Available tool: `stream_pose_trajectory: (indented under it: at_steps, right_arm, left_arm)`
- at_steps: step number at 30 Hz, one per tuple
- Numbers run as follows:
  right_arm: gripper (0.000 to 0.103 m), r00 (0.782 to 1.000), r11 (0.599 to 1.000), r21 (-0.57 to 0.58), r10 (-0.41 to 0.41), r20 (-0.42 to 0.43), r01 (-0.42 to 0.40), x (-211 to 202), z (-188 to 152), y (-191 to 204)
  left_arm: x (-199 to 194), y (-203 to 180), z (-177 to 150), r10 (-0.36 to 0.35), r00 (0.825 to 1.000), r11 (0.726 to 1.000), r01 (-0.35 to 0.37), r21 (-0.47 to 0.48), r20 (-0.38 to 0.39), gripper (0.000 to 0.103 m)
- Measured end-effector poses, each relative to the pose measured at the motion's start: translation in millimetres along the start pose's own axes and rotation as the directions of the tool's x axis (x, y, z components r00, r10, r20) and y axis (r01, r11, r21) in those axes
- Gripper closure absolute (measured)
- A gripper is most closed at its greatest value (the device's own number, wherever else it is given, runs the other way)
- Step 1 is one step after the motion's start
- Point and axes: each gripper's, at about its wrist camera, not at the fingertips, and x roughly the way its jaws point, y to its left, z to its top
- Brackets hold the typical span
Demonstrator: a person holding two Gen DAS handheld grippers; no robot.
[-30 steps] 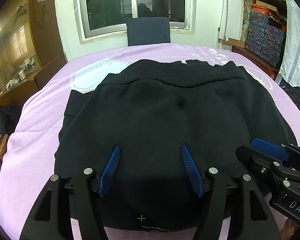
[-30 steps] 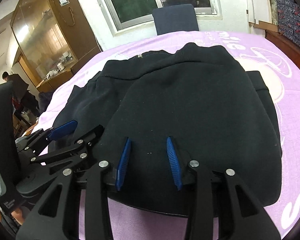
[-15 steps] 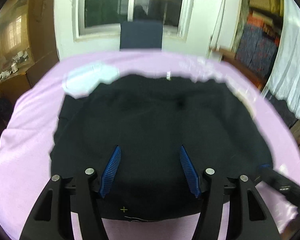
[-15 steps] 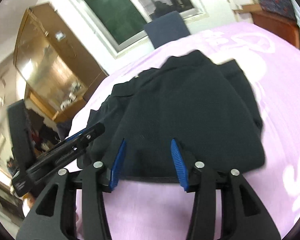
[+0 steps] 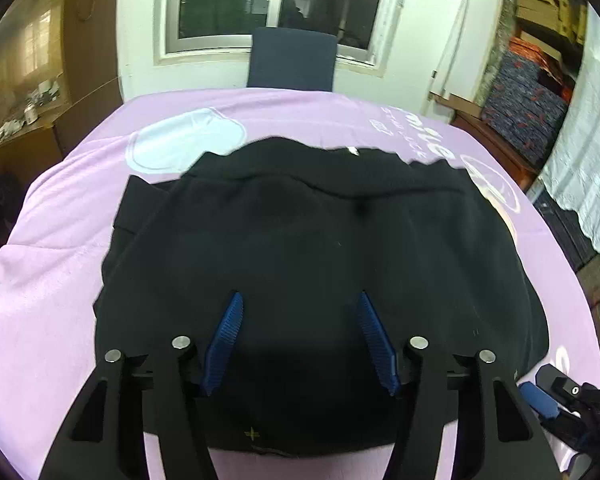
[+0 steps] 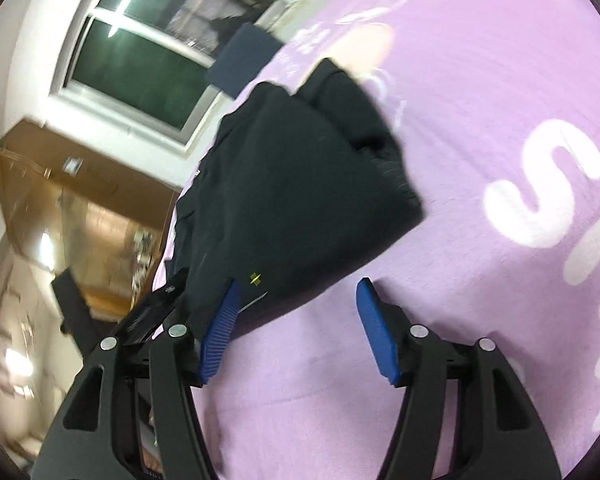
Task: Fold large clothes
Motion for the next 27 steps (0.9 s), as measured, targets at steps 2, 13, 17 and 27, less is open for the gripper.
stream_pose_trajectory:
  at_steps: [2, 13, 17, 27]
  right_arm:
    - [0.043, 1.000, 0.999, 0.034, -0.013, 0.022, 0.012, 1.2, 5.7, -0.9]
    - [0.040, 0.982, 0.996, 0.038, -0.083, 0.172, 0.078, 24.7, 29.4, 10.6]
    - [0.039, 0.981, 0.997, 0.023, -0.075, 0.179, 0.072, 15.7, 20.0, 9.4]
    - [0.047, 0.959, 0.984, 0.130, -0.147, 0.241, 0.119, 14.6, 49.1, -8.9]
  left_arm:
    - [8.2, 1.6, 2.4, 0.007, 1.000, 1.000, -0.007, -0.016, -0.021, 0.044]
    - [23.2, -8.6, -3.4, 0.068, 0.998, 0.996, -0.066, 0.062, -0.019, 0.041]
    - [22.6, -5.5, -3.0, 0.055, 0.998, 0.997, -0.054, 0.052, -0.021, 0.041]
    - [23.5, -9.3, -5.8, 0.074, 0.997, 0.994, -0.073, 0.076, -0.008, 0.039]
